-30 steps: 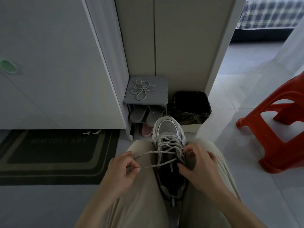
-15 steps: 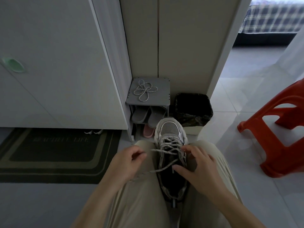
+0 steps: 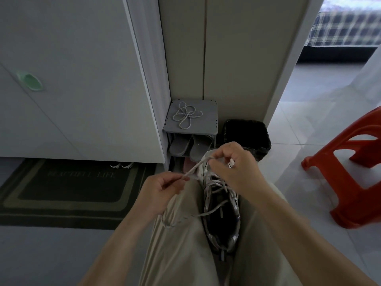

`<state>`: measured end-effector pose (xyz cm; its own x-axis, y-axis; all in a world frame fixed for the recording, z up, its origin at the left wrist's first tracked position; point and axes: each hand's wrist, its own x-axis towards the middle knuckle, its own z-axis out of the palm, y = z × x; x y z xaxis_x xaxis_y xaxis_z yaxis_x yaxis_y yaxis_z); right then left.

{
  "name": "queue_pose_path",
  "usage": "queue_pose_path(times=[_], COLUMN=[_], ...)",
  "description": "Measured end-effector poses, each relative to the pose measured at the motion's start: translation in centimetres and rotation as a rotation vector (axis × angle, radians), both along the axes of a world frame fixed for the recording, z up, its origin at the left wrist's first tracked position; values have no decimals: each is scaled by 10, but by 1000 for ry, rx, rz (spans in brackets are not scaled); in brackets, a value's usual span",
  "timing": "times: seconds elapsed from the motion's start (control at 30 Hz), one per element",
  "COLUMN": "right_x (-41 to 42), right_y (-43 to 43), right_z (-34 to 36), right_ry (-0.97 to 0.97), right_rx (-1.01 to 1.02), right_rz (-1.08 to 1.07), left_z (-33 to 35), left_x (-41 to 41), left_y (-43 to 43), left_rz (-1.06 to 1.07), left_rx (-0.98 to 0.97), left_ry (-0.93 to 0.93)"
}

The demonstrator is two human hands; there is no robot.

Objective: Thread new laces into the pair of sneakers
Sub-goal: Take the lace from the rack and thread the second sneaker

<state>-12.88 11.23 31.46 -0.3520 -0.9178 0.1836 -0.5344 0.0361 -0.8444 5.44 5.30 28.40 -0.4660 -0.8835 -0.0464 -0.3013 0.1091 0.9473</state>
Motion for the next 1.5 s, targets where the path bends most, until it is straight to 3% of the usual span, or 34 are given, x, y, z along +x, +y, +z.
queue_pose_path(times=[0.1, 0.23, 0.3, 0.43, 0.57, 0.73, 0.87, 1.03, 1.2, 1.5], right_x=[-3, 0, 3, 4, 9, 9, -5, -15, -13, 0], right_y=[-2, -8, -9, -12, -22, -28, -9, 24, 44, 47], right_z=[4, 0, 0, 3, 5, -12, -22, -42, -69, -79], right_ry=[-142, -258, -289, -315, -341, -189, -126, 72, 307, 400], right_rx=[33, 12, -21, -16, -14, 65, 65, 196, 70, 85], right_rz=[-2, 8, 20, 59, 83, 157, 66, -9, -60, -38], left_z=[-12, -34, -39, -35, -28, -33, -37, -39, -42, -50], left_x=[7, 13, 14, 12, -2, -21, -28, -33, -38, -44], left_y=[0, 0, 3, 6, 16, 30, 30, 28, 28, 28], left_rz=[18, 33, 43, 70, 137, 176, 193, 240, 258, 298], left_rx=[33, -107, -88, 3, 300, 419, 468, 384, 323, 227], left_ry=[-26, -241, -291, -202, 95, 201, 254, 241, 237, 160])
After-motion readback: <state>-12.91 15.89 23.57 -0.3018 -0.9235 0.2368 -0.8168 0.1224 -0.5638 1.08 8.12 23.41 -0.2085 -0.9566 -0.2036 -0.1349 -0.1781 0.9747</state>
